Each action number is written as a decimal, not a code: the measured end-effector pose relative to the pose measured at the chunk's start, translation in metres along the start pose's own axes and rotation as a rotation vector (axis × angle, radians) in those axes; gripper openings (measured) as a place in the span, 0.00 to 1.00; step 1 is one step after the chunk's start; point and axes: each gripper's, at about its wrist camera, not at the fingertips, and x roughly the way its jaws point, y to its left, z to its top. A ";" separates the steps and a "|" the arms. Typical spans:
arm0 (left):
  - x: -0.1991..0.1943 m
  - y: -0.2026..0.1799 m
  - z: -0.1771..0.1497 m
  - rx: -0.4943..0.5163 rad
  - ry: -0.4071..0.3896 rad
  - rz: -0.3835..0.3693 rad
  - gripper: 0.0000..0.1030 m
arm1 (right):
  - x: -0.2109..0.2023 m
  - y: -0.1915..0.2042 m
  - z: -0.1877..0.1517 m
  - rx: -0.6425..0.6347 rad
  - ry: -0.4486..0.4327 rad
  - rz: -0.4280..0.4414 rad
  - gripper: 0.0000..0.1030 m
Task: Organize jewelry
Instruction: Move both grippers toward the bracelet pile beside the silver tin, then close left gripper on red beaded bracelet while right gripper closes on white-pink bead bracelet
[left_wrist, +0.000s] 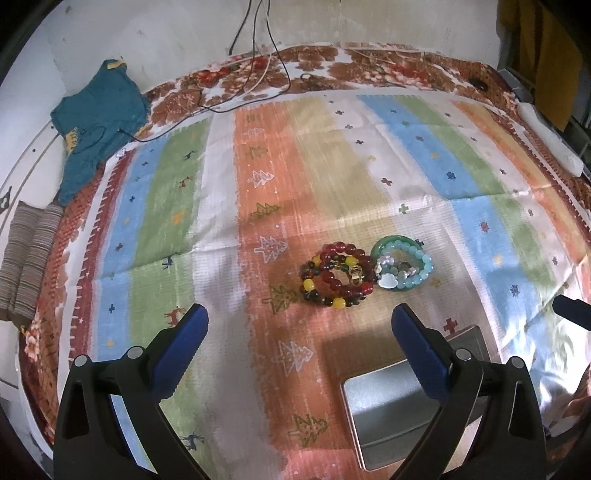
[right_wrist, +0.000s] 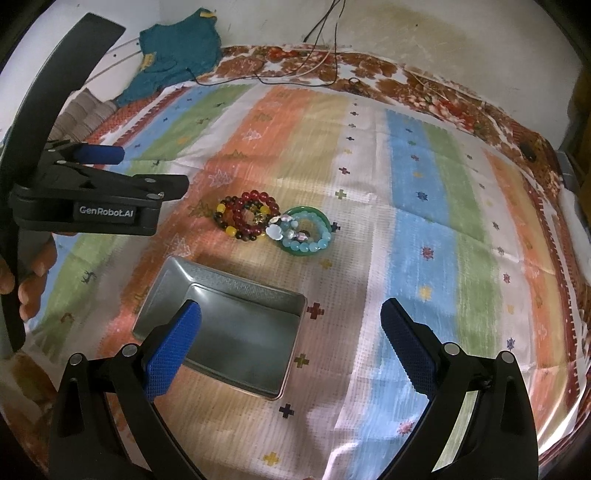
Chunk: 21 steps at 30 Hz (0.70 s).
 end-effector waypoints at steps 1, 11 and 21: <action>0.002 0.000 0.002 0.001 0.007 -0.004 0.94 | 0.001 0.000 0.000 -0.002 0.001 0.001 0.96; 0.028 0.007 0.015 -0.037 0.069 -0.028 0.94 | 0.015 0.000 0.010 -0.024 0.036 0.002 0.96; 0.044 0.004 0.021 -0.009 0.094 -0.031 0.94 | 0.037 -0.002 0.023 -0.035 0.066 -0.005 0.96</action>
